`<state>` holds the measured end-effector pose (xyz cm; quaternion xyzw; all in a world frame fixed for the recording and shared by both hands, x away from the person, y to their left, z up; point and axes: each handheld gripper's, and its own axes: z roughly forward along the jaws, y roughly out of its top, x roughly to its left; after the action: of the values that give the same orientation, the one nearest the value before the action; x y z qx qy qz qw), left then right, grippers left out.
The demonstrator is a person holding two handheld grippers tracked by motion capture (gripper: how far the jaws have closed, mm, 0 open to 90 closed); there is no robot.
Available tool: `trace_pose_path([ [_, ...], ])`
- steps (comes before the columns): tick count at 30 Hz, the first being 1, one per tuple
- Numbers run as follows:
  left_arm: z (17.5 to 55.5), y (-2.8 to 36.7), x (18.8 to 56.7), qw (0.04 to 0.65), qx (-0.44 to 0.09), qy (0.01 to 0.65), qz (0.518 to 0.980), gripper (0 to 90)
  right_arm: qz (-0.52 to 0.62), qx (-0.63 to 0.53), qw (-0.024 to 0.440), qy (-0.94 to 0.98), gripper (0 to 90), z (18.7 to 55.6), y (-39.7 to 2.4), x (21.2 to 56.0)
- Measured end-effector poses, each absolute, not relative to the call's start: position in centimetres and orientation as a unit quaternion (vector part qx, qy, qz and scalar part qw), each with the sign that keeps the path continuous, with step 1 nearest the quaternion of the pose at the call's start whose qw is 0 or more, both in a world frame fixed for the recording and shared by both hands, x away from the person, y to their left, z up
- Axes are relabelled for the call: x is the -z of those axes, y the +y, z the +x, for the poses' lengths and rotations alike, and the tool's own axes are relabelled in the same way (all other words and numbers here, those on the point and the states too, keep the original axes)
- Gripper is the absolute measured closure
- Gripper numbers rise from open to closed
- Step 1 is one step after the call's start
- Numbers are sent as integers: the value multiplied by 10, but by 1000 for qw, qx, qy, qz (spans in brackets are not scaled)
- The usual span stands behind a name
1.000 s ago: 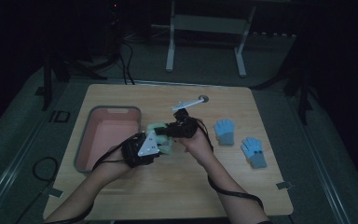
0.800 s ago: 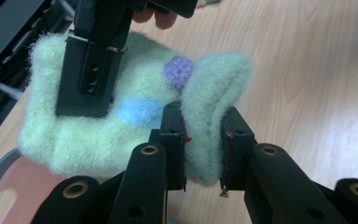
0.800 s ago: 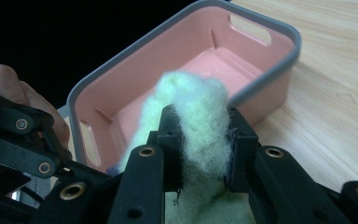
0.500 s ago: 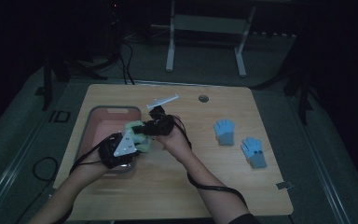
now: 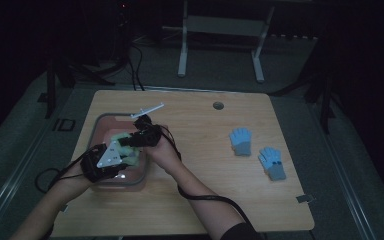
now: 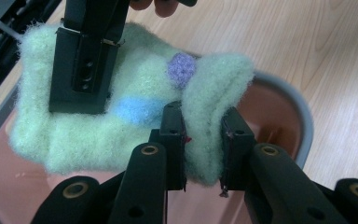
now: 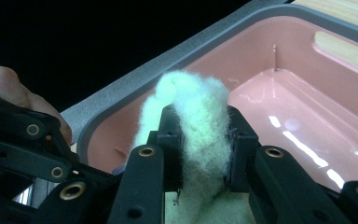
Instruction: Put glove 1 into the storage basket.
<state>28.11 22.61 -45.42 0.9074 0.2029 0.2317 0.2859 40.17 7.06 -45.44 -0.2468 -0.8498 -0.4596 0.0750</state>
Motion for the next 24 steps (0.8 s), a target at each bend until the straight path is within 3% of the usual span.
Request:
trace_pose_path([
  [20,317,226,492,230,-178,216,932,753,-276,387,71,-877,716,425,93,490],
  [24,320,225,496,221,-164,218,936,744,-281,371,68,-883,678,426,97,495],
])
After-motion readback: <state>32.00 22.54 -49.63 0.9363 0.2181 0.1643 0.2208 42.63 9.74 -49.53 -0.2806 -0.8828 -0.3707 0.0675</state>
